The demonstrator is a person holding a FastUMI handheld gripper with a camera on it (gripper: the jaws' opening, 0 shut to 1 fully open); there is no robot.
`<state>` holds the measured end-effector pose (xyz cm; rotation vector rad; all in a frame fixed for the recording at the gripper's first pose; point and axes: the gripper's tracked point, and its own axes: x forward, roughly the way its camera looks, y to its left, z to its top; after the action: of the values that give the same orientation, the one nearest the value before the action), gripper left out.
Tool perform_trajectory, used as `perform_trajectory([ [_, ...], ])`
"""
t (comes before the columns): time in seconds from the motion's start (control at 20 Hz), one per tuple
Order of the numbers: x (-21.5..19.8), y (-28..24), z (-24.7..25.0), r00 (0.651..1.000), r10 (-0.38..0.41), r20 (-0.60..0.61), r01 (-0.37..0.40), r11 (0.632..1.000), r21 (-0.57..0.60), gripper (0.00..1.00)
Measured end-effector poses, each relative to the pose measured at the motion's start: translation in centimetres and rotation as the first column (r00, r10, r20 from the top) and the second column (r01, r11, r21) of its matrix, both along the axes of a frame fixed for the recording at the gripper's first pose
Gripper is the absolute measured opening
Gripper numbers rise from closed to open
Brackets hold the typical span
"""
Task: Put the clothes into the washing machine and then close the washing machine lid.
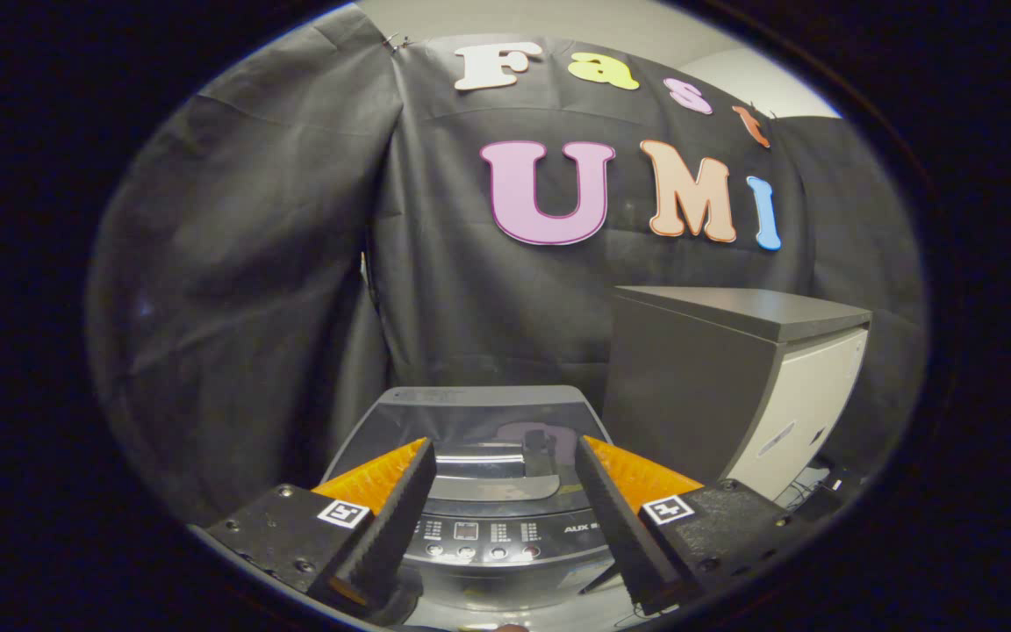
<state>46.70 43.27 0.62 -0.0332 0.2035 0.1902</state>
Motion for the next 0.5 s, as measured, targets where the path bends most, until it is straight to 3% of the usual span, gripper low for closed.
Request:
perform_trajectory([
  [0.35, 0.1, 0.4, 0.6, 0.999, 0.006, 0.046, -0.007, 0.999, 0.033, 0.97],
  [0.5, -1.4, -0.7, 3.5, 0.993, 0.008, 0.118, -0.011, 1.0, 0.026, 0.98],
])
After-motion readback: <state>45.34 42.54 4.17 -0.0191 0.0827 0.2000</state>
